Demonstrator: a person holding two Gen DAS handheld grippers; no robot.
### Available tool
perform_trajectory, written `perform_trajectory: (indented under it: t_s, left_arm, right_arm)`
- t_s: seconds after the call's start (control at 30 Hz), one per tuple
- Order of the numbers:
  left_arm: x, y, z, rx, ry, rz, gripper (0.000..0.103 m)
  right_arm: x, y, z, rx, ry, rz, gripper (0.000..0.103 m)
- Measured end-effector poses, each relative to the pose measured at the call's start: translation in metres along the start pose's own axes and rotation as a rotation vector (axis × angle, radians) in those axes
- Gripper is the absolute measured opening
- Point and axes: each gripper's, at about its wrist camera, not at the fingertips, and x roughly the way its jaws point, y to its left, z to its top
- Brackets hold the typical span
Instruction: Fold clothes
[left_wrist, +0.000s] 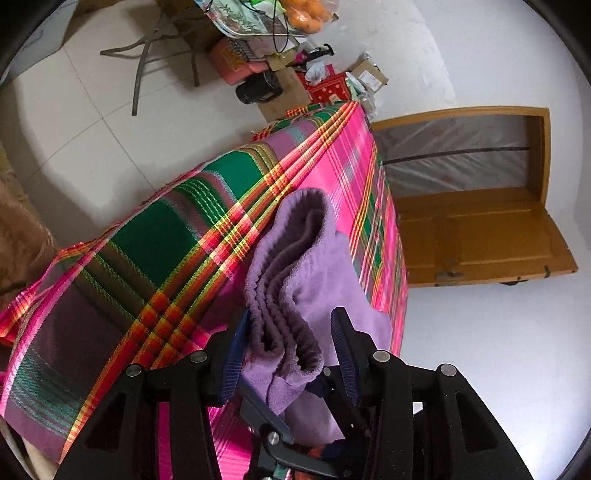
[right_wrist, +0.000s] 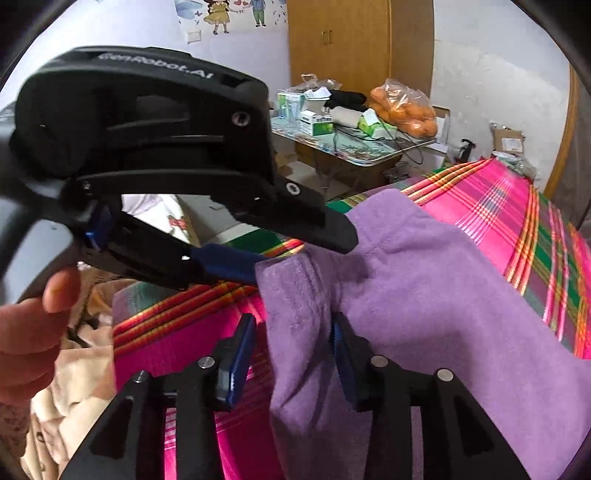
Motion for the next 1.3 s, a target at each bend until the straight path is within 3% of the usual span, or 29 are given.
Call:
perform_trajectory:
  t_s: [0.17, 0.23, 0.67, 0.87, 1.13, 1.3]
  left_arm:
    - [0.005, 0.005, 0.005, -0.028, 0.006, 0.017, 0.046]
    - [0.008, 0.006, 0.007, -0.036, 0.011, 0.023, 0.046]
    - [0.04, -0.022, 0.044, 0.073, 0.069, 0.111, 0.046]
    - [0.055, -0.028, 0.055, 0.09, 0.082, 0.08, 0.046]
    - [0.062, -0.034, 0.06, 0.146, 0.078, 0.126, 0.019]
    - [0.057, -0.037, 0.061, 0.179, 0.064, 0.132, 0.016]
  right_arm:
    - [0.001, 0.0, 0.001, -0.003, -0.006, -0.041, 0.016]
    - [-0.001, -0.001, 0.002, 0.0, -0.014, -0.048, 0.013]
    - [-0.008, 0.006, 0.0, -0.018, -0.054, -0.082, 0.012]
    - [-0.012, 0.006, -0.001, -0.005, -0.071, -0.072, 0.012]
    - [-0.017, 0.0, -0.004, 0.012, -0.081, -0.063, 0.012]
    - [-0.017, 0.007, -0.003, -0.011, -0.091, -0.087, 0.01]
